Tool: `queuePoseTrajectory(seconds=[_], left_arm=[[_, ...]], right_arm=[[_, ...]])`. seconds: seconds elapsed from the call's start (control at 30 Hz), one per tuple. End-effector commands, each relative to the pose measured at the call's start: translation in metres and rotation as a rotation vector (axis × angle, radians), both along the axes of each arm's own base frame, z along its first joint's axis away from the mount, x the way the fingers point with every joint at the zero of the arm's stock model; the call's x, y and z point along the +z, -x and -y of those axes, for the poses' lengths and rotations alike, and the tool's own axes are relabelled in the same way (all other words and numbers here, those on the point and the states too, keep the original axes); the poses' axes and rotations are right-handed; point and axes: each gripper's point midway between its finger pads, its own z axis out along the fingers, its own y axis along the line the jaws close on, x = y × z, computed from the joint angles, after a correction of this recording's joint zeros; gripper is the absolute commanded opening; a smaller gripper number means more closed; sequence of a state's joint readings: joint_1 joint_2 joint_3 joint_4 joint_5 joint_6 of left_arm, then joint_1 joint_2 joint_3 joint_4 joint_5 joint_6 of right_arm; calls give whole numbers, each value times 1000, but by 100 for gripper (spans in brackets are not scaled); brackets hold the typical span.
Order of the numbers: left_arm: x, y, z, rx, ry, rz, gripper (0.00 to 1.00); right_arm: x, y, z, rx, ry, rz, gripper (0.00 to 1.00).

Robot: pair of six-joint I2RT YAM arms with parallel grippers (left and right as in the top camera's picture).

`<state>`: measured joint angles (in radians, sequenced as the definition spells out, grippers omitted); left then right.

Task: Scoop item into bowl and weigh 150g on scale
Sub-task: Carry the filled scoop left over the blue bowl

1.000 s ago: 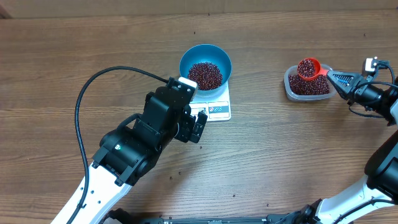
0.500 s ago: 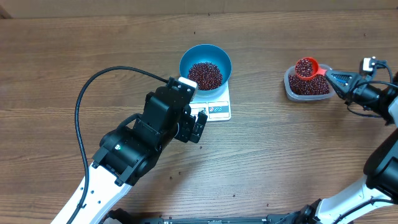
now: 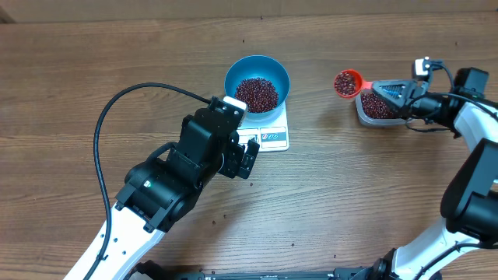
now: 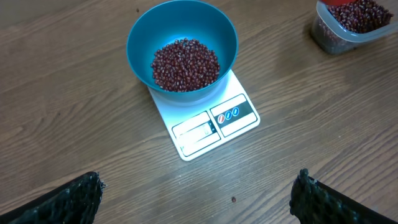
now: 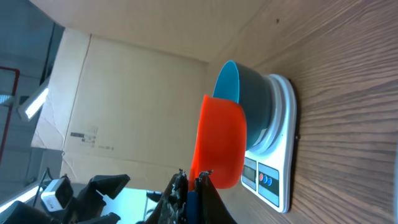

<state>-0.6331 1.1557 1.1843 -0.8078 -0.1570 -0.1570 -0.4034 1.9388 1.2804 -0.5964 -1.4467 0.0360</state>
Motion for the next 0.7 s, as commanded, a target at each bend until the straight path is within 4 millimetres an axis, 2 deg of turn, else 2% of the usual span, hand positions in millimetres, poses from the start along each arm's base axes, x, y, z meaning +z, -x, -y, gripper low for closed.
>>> queuePoseTrajectory(seconds=[0.0,0.4,0.67], left_arm=[[7,0,-3,14,13,17,100],[7,0,-3,14,13,17,100],[7,0,-3,14,14,18,99]], right_arm=[[-3,-1,-14,28,-13,-42,4],[-2,-9,-47,88,-6,-71,4],[3,-17,-82,145,2,-76,4]])
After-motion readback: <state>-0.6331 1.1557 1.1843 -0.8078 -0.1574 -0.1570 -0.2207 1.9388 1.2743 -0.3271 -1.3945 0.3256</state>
